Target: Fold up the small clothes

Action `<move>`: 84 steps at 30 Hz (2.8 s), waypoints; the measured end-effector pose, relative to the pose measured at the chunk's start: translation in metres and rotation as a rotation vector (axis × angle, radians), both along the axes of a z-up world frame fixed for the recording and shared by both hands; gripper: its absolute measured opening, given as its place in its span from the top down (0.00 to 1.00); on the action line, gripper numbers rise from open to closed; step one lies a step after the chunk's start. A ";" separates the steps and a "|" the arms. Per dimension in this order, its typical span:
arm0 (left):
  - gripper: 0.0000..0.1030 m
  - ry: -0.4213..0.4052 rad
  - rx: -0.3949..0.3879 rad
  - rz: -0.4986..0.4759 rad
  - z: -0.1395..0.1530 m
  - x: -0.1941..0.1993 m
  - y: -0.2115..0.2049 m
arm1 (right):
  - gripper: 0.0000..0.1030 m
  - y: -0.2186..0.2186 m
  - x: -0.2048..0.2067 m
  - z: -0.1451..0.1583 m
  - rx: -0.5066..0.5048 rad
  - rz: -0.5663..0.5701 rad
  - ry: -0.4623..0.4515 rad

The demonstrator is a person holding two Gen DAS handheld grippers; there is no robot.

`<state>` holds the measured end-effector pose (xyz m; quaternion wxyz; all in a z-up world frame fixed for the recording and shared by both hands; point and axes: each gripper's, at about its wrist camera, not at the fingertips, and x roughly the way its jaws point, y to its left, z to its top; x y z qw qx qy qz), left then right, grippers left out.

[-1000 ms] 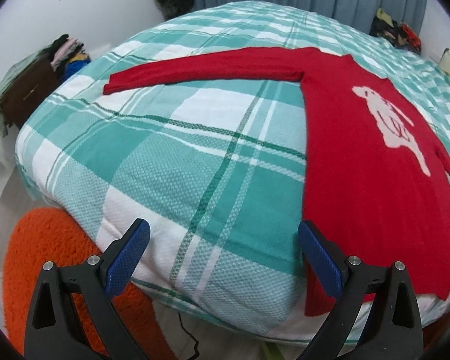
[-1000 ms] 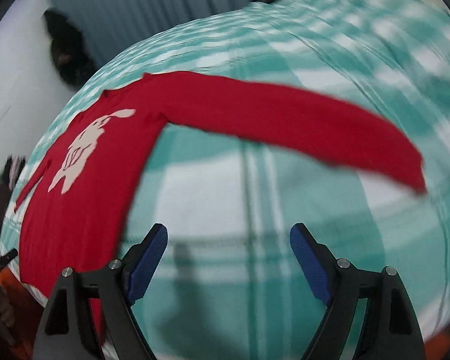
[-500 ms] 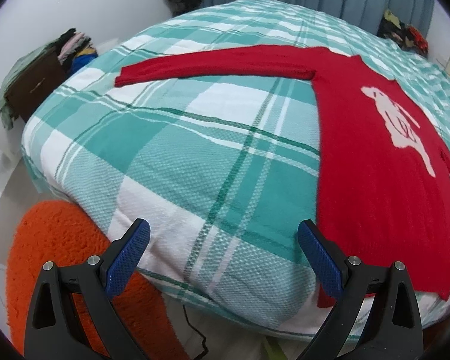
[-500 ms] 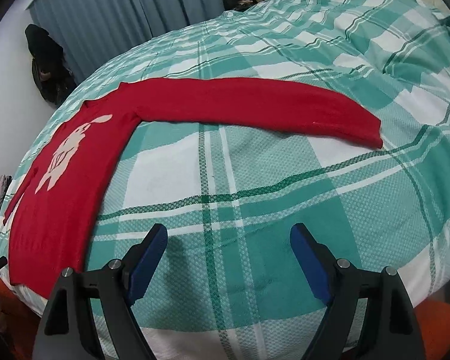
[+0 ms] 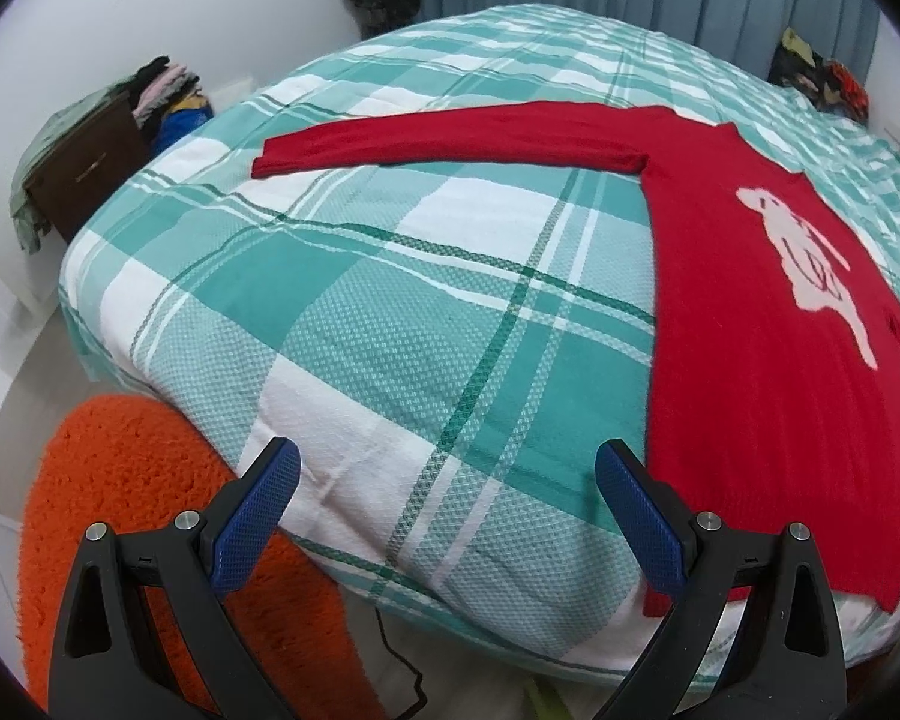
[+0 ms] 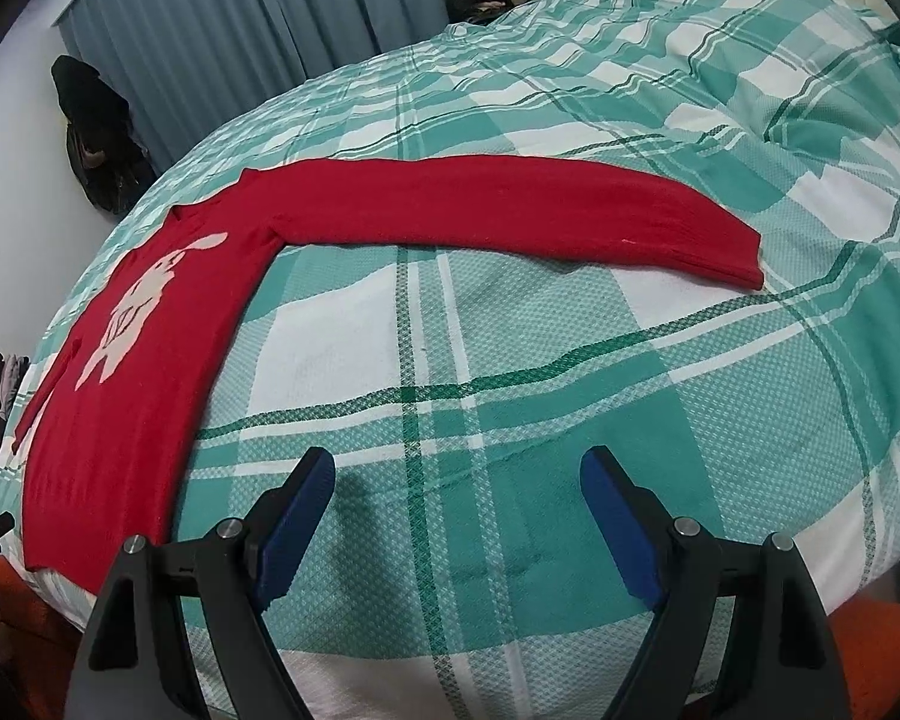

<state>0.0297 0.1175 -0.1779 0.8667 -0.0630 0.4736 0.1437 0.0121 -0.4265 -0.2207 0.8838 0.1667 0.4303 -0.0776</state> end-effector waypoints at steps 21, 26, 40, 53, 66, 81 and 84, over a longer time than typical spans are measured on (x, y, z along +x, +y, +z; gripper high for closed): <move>0.04 0.030 -0.015 0.044 -0.009 0.004 0.007 | 0.18 -0.133 -0.001 -0.008 0.871 -0.324 -0.213; 0.04 0.036 -0.002 0.037 -0.008 0.003 0.006 | 0.34 -0.151 0.021 -0.041 0.852 -0.477 -0.193; 0.04 0.065 -0.042 0.075 -0.018 0.008 0.012 | 0.64 -0.165 0.039 -0.033 0.664 -0.624 -0.202; 0.04 0.066 -0.112 0.072 -0.019 0.007 0.019 | 0.93 -0.070 0.131 0.156 0.385 -0.055 -0.398; 0.04 0.071 -0.145 0.080 -0.019 0.006 0.027 | 0.09 0.137 0.252 0.167 0.495 0.497 -0.236; 0.03 0.080 -0.100 0.080 -0.023 0.011 0.018 | 0.16 0.089 0.218 0.025 -0.140 0.411 0.083; 0.03 0.082 -0.090 0.080 -0.024 0.012 0.017 | 0.16 0.083 0.211 0.037 -0.093 0.354 -0.041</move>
